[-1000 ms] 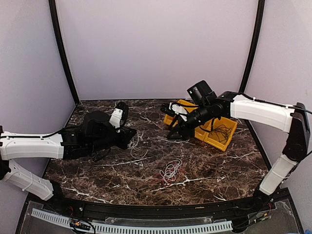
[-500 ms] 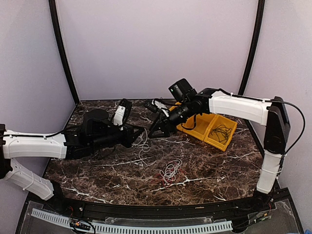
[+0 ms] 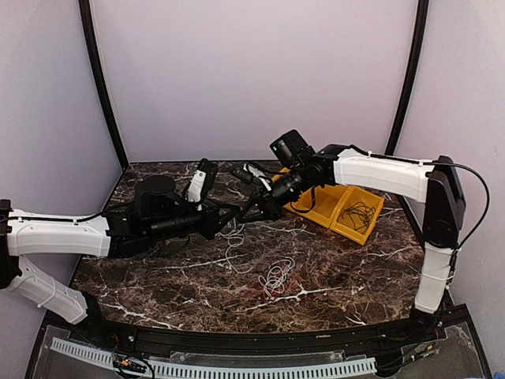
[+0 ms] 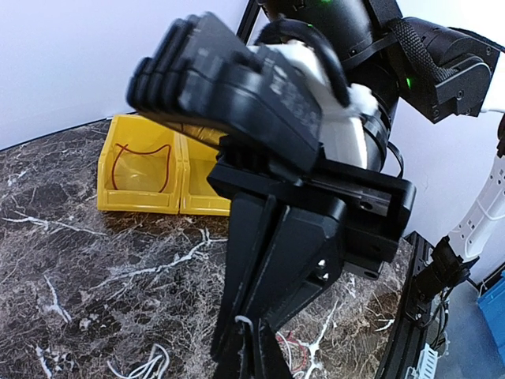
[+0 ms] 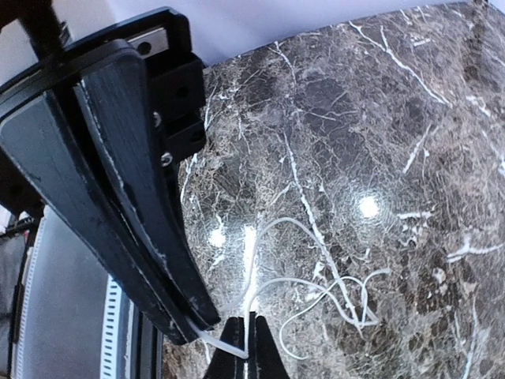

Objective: Untangle the cables

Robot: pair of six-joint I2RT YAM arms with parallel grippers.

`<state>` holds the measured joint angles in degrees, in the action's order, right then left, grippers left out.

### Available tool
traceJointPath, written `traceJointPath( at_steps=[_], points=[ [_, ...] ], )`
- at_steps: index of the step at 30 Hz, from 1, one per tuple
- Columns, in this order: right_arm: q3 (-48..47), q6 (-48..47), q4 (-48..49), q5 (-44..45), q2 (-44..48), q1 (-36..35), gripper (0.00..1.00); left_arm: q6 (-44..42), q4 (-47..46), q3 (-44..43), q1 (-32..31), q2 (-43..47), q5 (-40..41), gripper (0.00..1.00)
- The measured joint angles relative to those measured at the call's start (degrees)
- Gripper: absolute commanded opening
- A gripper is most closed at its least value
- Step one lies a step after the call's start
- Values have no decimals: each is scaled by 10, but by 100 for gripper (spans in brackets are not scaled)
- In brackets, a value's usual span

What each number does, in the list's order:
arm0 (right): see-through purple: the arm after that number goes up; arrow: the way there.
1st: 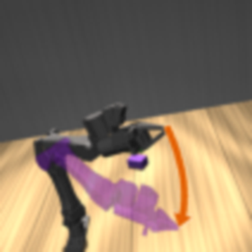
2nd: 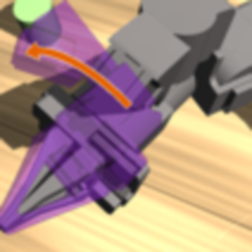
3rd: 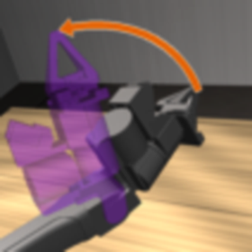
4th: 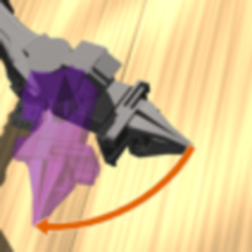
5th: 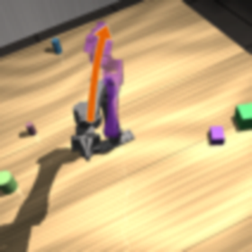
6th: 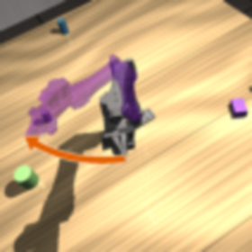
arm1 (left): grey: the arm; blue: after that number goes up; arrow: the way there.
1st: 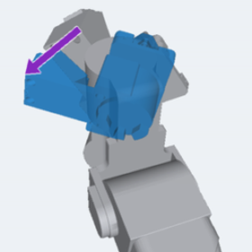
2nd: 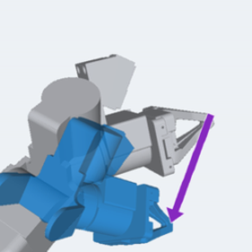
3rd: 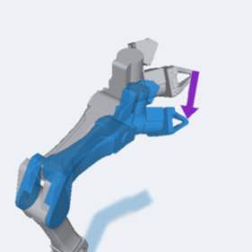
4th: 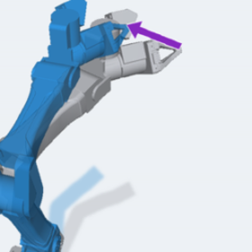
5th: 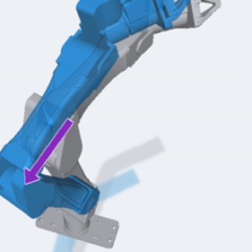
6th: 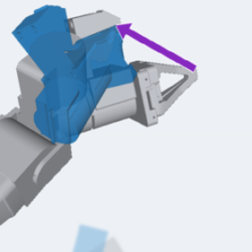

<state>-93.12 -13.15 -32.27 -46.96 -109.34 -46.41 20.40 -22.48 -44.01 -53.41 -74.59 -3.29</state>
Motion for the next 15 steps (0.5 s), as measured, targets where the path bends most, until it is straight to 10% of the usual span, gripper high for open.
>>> traceJointPath(
  at_steps=[5,15],
  points=[
    [0,-12,-4,-1,0,6,0,-3,5,-2,2,-1,3,43],
    [0,-39,-16,24,62,120,0,-40,75,-4,2,39,78,60]
  ],
)
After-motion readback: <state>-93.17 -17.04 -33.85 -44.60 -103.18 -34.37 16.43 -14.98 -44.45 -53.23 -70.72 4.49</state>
